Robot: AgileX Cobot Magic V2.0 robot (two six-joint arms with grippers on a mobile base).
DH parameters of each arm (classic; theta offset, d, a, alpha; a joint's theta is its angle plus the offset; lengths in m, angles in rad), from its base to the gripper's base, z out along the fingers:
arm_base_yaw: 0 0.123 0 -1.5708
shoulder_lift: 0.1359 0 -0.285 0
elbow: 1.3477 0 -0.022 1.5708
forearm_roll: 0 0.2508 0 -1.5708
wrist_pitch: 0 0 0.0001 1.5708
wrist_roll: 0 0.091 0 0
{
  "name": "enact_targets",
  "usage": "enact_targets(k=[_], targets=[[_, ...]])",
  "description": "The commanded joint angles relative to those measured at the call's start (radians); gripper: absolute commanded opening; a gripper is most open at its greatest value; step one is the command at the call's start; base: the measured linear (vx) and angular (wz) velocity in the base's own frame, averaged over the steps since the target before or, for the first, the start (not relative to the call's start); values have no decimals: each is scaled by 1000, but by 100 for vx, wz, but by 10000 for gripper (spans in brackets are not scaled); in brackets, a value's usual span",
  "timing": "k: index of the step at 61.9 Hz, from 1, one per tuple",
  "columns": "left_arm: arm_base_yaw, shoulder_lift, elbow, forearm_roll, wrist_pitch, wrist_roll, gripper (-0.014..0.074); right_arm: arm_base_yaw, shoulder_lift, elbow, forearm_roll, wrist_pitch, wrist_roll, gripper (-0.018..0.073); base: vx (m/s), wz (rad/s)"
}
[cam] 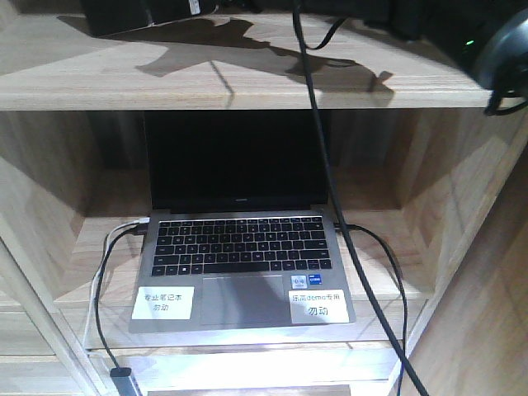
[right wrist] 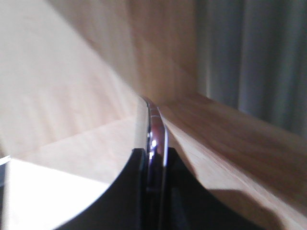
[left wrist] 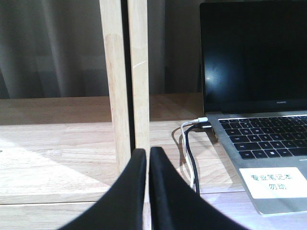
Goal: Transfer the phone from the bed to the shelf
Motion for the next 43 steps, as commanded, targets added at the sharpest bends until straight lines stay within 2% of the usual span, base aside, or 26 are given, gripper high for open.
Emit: enact_targets(k=[1, 13, 22, 43], targets=[[-4, -6, 1, -6, -72, -4, 1, 4, -38, -35, 48, -26, 2, -1, 0, 0], [-4, -6, 1, -6, -72, -4, 1, 4, -28, -34, 29, -37, 2, 17, 0, 0], [-4, -6, 1, -6, -72, -4, 1, 4, -28, -34, -4, -57, 9, 87, 0, 0], [-4, -6, 1, -6, -72, -4, 1, 4, -28, -34, -44, -102, 37, 474, 0, 0]])
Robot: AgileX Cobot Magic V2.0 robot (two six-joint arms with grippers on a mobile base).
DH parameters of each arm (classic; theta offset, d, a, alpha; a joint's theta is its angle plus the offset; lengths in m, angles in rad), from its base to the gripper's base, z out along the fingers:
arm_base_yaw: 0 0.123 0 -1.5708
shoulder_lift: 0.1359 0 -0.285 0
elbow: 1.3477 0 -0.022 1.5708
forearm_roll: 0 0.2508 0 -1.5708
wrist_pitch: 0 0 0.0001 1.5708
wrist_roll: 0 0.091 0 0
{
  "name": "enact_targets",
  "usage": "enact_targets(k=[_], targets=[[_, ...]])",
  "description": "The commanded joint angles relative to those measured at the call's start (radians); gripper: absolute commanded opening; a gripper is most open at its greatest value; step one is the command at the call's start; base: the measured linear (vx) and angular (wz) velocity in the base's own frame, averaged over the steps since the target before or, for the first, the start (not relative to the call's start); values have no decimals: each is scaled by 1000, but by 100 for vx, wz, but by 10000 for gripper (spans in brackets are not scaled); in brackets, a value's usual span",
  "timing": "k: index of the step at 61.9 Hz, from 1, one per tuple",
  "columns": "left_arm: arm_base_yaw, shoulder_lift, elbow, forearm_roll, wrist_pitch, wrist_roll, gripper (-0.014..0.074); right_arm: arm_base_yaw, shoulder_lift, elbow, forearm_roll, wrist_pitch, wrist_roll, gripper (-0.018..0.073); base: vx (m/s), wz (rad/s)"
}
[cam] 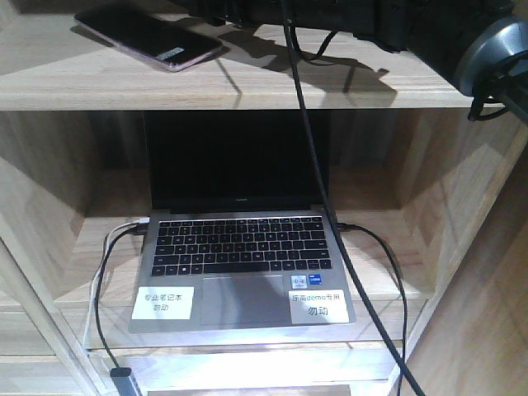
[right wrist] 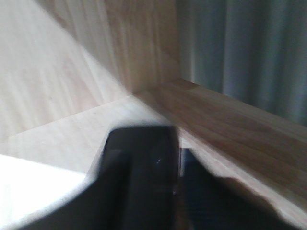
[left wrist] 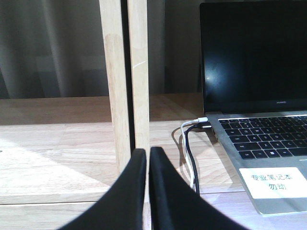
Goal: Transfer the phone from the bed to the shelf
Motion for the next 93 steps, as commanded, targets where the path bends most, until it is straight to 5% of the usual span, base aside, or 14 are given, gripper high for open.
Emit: enact_targets(k=[1, 10, 63, 76, 88, 93], targets=[[-4, -6, 1, -6, -72, -4, 1, 0, -53, -30, 17, -60, 12, 486, 0, 0], [-4, -6, 1, -6, -72, -4, 1, 0, -53, -30, -3, -68, 14, 542, 0, 0], [-4, -6, 1, -6, -72, -4, 1, -1, -205, -30, -255, 10, 172, 522, 0, 0], [-4, -6, 1, -6, -72, -4, 1, -1, -246, -27, -255, 22, 227, 322, 0, 0], [-4, -6, 1, -6, -72, -4, 1, -3, -258, -27, -270, 62, 234, -14, 0, 0], [-4, -6, 1, -6, -72, -4, 1, -4, -259, -27, -291, 78, 264, -11, 0, 0]])
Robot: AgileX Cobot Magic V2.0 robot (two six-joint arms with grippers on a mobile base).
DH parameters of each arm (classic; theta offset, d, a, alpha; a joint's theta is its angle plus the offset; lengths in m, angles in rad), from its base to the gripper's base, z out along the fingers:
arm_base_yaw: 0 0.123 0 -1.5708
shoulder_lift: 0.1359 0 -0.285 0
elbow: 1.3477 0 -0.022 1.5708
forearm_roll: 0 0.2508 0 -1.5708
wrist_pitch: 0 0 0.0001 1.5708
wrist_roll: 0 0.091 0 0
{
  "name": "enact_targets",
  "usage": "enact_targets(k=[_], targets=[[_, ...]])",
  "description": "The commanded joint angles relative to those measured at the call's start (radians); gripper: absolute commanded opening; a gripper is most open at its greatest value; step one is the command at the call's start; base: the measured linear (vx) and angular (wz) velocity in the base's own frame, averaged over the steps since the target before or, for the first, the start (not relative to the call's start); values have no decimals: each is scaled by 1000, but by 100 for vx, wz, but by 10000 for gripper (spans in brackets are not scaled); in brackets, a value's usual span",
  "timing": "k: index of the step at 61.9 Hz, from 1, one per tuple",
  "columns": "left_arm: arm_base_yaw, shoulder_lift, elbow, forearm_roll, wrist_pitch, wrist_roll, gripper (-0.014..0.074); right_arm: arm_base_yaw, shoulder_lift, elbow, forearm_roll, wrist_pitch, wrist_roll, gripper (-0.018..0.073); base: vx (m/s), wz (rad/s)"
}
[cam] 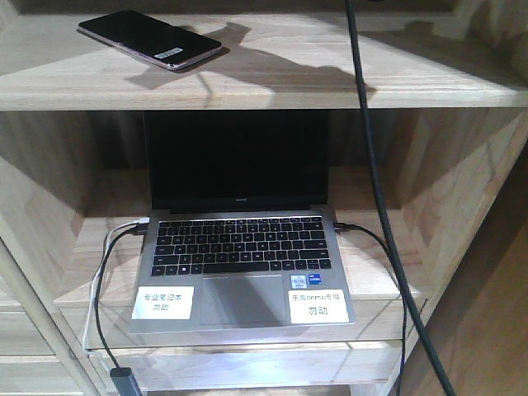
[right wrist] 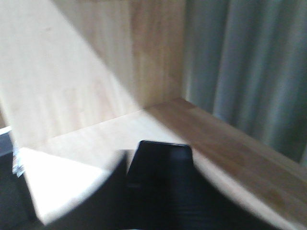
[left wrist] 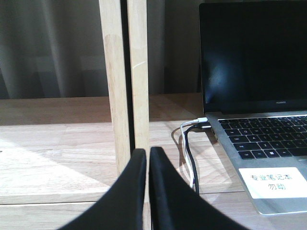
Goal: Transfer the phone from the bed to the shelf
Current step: 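Open the right gripper and release the phone on the shelf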
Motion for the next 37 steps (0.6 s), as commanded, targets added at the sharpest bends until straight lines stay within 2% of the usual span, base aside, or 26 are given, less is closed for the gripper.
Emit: enact_targets(k=[1, 18, 25, 37], targets=[[-4, -6, 1, -6, -72, -4, 1, -4, -52, -27, 5, -19, 27, -11, 0, 0], [-4, -6, 1, -6, -72, -4, 1, -22, -104, 25, -42, 20, 50, -6, 0, 0], [-4, -6, 1, -6, -72, -4, 1, -64, -186, 162, -37, -32, 34, -6, 0, 0], [-4, -6, 1, -6, -72, -4, 1, -111, -374, 438, 29, -155, -105, -6, 0, 0]])
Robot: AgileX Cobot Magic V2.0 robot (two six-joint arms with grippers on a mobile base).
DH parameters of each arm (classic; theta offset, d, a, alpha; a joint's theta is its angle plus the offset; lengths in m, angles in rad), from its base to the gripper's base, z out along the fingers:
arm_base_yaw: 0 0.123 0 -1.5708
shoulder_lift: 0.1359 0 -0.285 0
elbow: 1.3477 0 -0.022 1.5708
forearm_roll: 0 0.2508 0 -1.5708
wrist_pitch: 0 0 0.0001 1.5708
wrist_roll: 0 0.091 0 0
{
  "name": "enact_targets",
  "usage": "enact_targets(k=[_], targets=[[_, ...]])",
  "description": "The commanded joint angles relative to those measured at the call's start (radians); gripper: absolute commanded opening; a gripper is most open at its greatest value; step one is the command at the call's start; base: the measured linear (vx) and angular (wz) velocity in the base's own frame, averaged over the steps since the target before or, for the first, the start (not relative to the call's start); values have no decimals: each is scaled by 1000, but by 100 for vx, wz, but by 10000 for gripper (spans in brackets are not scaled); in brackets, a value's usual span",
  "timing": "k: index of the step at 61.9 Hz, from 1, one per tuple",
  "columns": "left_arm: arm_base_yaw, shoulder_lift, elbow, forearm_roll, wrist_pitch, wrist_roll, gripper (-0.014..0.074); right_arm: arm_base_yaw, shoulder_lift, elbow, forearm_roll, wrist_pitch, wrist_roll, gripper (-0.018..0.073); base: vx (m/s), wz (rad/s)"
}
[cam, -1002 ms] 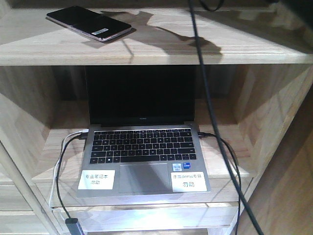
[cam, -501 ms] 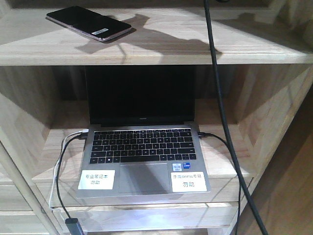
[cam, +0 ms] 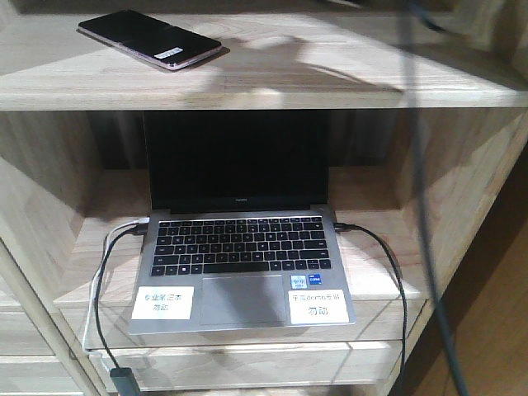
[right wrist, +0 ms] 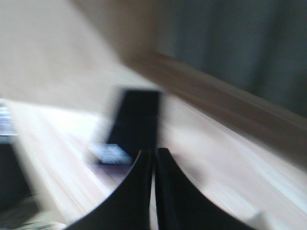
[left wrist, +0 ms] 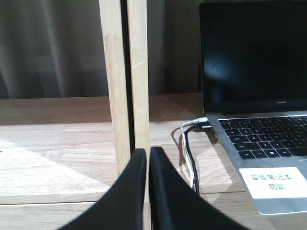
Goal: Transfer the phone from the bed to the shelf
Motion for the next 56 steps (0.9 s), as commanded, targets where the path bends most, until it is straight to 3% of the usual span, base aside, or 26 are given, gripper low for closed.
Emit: enact_targets(k=[1, 10, 36, 56], targets=[[-4, -6, 1, -6, -72, -4, 1, -16, -138, 92, 82, -111, -80, -6, 0, 0], [-4, -6, 1, -6, -72, -4, 1, -16, -276, 252, 98, -173, -135, -6, 0, 0], [-4, -6, 1, -6, -72, -4, 1, -16, -698, 660, 98, -341, -138, -6, 0, 0], [-4, -6, 1, -6, -72, -4, 1, -16, -994, 920, 98, -344, -119, -4, 0, 0]])
